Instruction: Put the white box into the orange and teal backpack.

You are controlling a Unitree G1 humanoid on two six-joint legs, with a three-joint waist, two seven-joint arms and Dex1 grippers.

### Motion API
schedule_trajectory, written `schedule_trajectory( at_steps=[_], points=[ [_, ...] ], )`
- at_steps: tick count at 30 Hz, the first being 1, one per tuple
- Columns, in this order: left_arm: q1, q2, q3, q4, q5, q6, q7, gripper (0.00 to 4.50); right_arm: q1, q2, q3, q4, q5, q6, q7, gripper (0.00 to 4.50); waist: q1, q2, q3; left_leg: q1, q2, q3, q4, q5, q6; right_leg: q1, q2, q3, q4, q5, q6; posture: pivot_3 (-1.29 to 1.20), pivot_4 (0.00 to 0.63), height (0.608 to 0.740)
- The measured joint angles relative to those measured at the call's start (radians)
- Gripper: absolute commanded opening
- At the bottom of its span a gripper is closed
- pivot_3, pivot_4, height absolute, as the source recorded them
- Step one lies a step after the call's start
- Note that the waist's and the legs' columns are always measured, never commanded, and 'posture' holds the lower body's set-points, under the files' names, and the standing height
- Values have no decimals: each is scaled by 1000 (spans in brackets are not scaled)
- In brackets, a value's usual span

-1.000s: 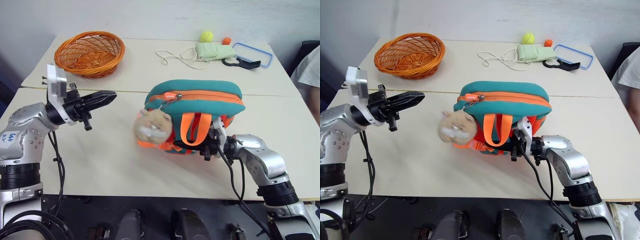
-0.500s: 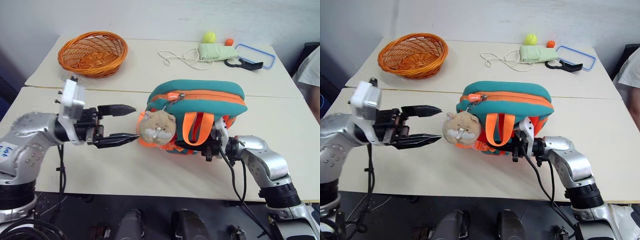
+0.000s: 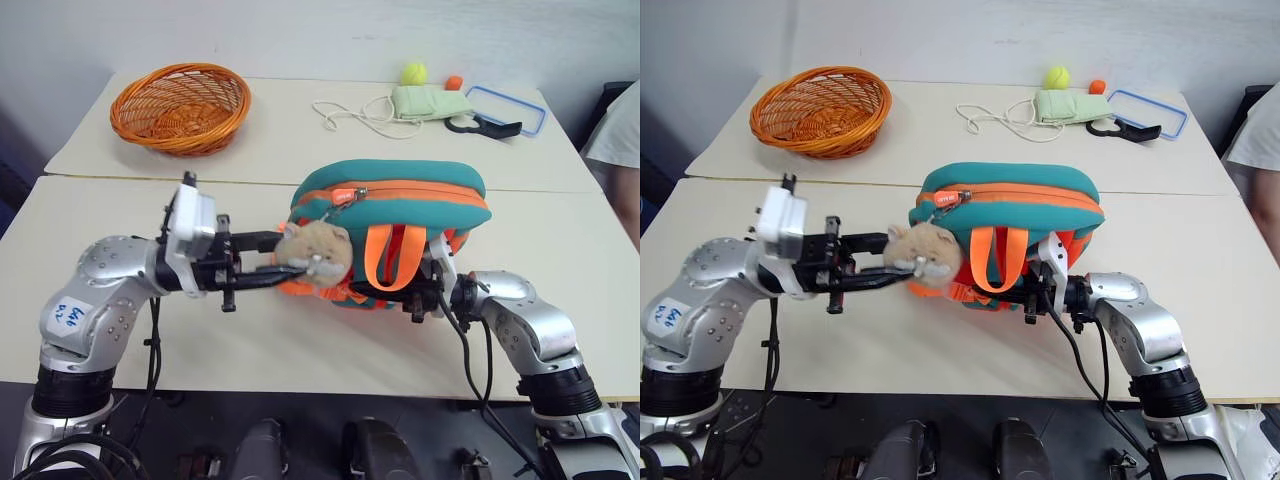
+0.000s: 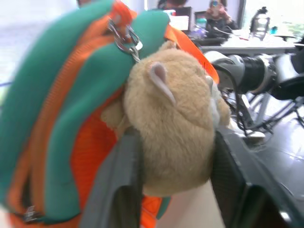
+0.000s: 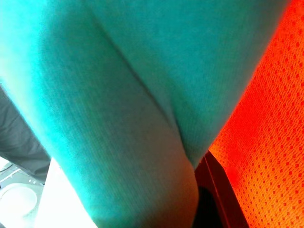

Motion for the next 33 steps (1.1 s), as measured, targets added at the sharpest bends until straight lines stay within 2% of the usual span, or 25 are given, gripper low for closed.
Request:
schedule_trajectory(
  at_steps=[4, 10, 15, 18, 24, 27, 31, 33],
  points=[
    [-90, 29, 46, 127, 29, -23, 28, 476, -1, 6, 0, -9, 0, -1, -11, 44, 0, 0, 0, 0, 0, 0, 0, 0, 0, 0, 0, 0, 0, 0, 0, 0, 150, 740],
    [-124, 30, 60, 334, 133, -86, 82, 476, 1, 19, -3, -10, 5, 0, -32, 44, -2, 0, 0, 0, 0, 1, 0, 0, 0, -1, 0, 0, 1, 0, 0, 0, 150, 740],
    [-124, -3, -1, 408, 217, -49, 162, 476, 2, 30, -14, -11, 7, 0, -48, 44, 0, 0, 0, 0, 0, 1, 0, 0, 0, -1, 0, 0, 2, 0, 0, 0, 150, 740],
    [-92, -62, -35, 434, 239, -39, 198, 476, 8, 46, -18, -11, 14, 0, -62, 44, -1, 0, 0, 0, 0, 1, 0, 0, 0, -1, 0, 0, 5, 0, 0, 0, 150, 740],
    [-16, -65, -62, 396, 250, -19, 181, 476, 30, 78, -54, -24, 65, 16, -92, 44, 0, 0, 0, 0, 0, 0, 0, 0, 0, -1, -1, 0, 6, 0, 0, 0, 150, 740],
    [34, -32, -106, 387, 274, 1, 139, 476, 31, 80, -86, -55, 119, 56, -114, 44, 0, 0, 0, 0, 0, 0, 0, 0, 0, -1, -1, 0, 6, 0, 0, 0, 150, 740],
    [72, 28, -193, 353, 381, -129, 92, 476, 40, 89, -124, -72, 196, 100, -136, 44, 1, 2, -2, 1, -1, 1, -1, 0, 0, 0, -1, 0, 1, 0, 0, 0, 150, 740],
    [90, 9, -191, 359, 396, -179, 94, 476, 44, 93, -139, -73, 214, 112, -144, 44, 0, 5, -3, 2, -1, 1, -1, 0, 1, 1, -2, 0, 0, 0, 0, 0, 150, 740]
  ],
)
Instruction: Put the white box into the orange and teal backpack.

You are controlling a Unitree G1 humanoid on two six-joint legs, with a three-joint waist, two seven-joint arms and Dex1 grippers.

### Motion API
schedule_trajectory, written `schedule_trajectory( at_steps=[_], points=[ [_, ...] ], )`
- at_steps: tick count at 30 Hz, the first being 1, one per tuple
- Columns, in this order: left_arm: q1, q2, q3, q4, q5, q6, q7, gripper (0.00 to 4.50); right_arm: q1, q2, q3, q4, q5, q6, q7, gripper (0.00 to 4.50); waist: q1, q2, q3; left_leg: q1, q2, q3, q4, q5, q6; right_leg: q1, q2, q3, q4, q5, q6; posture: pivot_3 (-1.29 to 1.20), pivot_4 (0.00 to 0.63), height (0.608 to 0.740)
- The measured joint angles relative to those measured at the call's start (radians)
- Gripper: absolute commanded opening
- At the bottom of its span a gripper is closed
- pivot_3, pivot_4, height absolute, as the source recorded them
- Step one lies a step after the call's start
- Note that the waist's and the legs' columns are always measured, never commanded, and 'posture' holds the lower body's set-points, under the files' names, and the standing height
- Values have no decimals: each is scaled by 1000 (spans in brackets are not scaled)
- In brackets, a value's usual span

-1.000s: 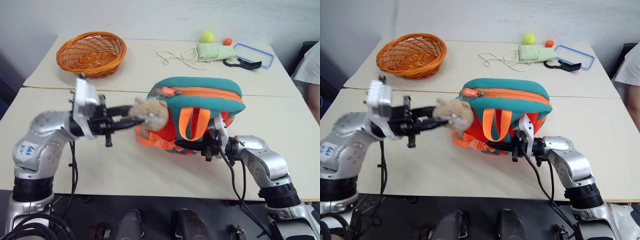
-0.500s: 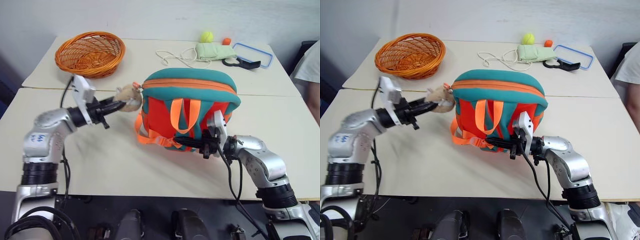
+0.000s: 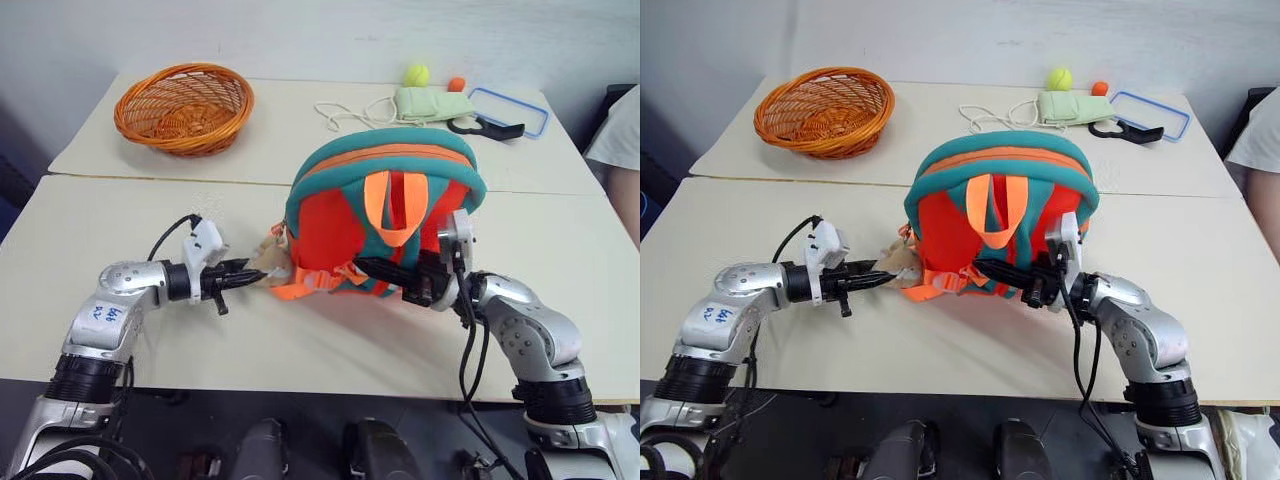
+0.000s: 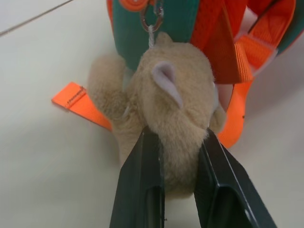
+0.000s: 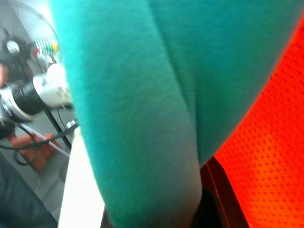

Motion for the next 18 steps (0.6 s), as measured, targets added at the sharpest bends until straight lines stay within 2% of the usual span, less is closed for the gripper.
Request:
schedule_trajectory(
  at_steps=[1, 2, 5, 8, 11, 13, 15, 18],
  points=[
    [6, -18, 5, 2, 0, -12, 4, 476, 4, -1, -3, 0, 1, -1, -2, 44, 0, 1, -1, 0, 0, 0, 0, 0, 0, 0, 0, 0, 0, 0, 0, 0, 150, 740],
    [15, -41, 13, 2, -2, -22, 11, 797, 13, -6, -4, -2, -2, -3, -2, 44, 1, 1, -1, 0, 0, 0, 0, 0, 0, 0, 0, 0, 0, 0, 0, 0, 150, 740],
    [39, -69, 34, -8, -9, -24, 37, 1740, 51, -17, 4, -1, -65, -76, 12, 1056, 10, 1, -1, 0, 0, 0, 0, 0, 0, 1, 0, 0, 0, 0, 0, 0, 150, 740],
    [86, -58, 76, -50, -37, -5, 37, 2767, 111, -30, 6, 12, -153, -198, 37, 2145, 12, 1, -1, 0, 0, 0, 0, -1, 1, 1, 0, 0, 0, 0, 0, 0, 150, 740],
    [182, 20, 138, -80, -61, -10, -17, 3774, 191, -67, -25, 11, -176, -255, 58, 3228, -2, 1, -1, 0, 0, 0, -2, 0, 0, 0, 0, 0, 0, 0, 0, 0, 150, 740],
    [266, 96, 200, -77, -63, -38, -70, 4410, 259, -138, -83, 10, -176, -260, 75, 3910, -5, 1, -1, 0, 0, 1, -3, 0, 0, -1, 0, 0, -1, 0, 0, 0, 150, 740],
    [343, 121, 274, -78, -77, -82, -113, 4500, 307, -203, -134, 13, -179, -284, 113, 4482, -4, 1, -1, 0, 0, 0, -3, 0, 1, 0, 0, 0, -3, 0, 0, 0, 150, 740],
    [450, 126, 367, -88, -103, -140, -156, 4500, 344, -299, -224, 64, -189, -344, 187, 4482, -2, 1, 0, 3, 0, 0, -3, -3, 5, 4, -2, 0, -4, 0, 0, 0, 150, 740]
  ],
)
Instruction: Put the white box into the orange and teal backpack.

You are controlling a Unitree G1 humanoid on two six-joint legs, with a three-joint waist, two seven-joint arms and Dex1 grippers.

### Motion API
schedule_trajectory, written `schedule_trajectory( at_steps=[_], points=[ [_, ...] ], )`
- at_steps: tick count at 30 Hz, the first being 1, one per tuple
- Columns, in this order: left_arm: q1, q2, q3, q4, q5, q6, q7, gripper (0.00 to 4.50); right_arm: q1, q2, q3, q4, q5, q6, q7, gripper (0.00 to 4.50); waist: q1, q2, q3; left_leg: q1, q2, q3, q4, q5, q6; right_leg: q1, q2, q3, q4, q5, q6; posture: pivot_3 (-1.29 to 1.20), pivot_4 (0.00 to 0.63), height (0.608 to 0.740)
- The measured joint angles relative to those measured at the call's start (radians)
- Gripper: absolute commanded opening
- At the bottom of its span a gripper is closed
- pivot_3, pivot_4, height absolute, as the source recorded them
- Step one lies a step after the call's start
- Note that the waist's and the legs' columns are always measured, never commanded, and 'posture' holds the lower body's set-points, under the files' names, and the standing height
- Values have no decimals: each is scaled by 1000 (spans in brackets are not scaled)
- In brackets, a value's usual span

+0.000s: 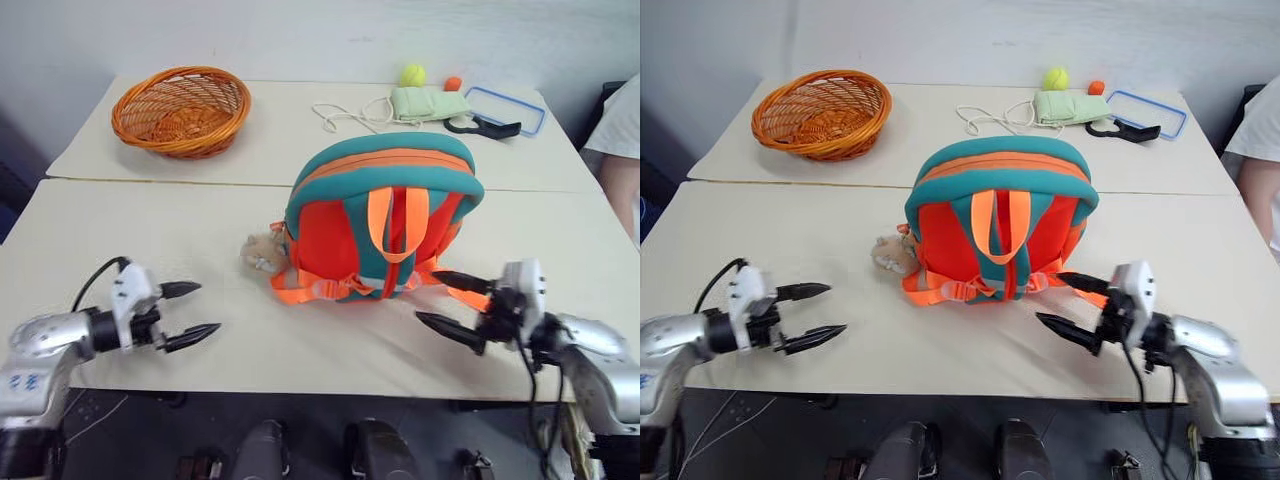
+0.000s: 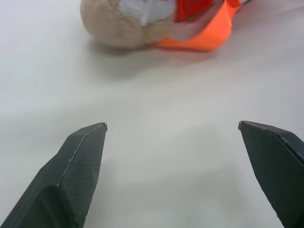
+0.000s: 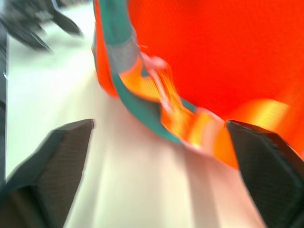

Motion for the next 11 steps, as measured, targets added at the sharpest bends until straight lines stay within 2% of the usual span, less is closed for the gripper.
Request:
schedule_trajectory(
  at_steps=[4, 8, 11],
  points=[
    [104, 11, 88, -82, -33, 27, -5, 4500, -15, -117, -84, 198, -60, -153, 109, 4482, 2, 0, 0, 11, 0, -1, -2, -6, 5, 12, -1, -1, -5, 0, 0, 0, 150, 740],
    [162, 9, 148, -167, -67, 53, -1, 4500, -103, -140, -74, 403, -144, -331, 172, 4482, -4, 1, 1, 12, 0, 0, -2, -6, 4, 13, -1, 0, -5, 0, -1, 0, 150, 740],
    [153, 0, 163, -184, -60, 35, 29, 4500, -156, -141, -27, 461, -189, -380, 190, 4482, -6, 2, 1, 12, 0, 1, -2, -5, 3, 12, 0, 0, -4, 0, -1, 0, 150, 740]
  ],
)
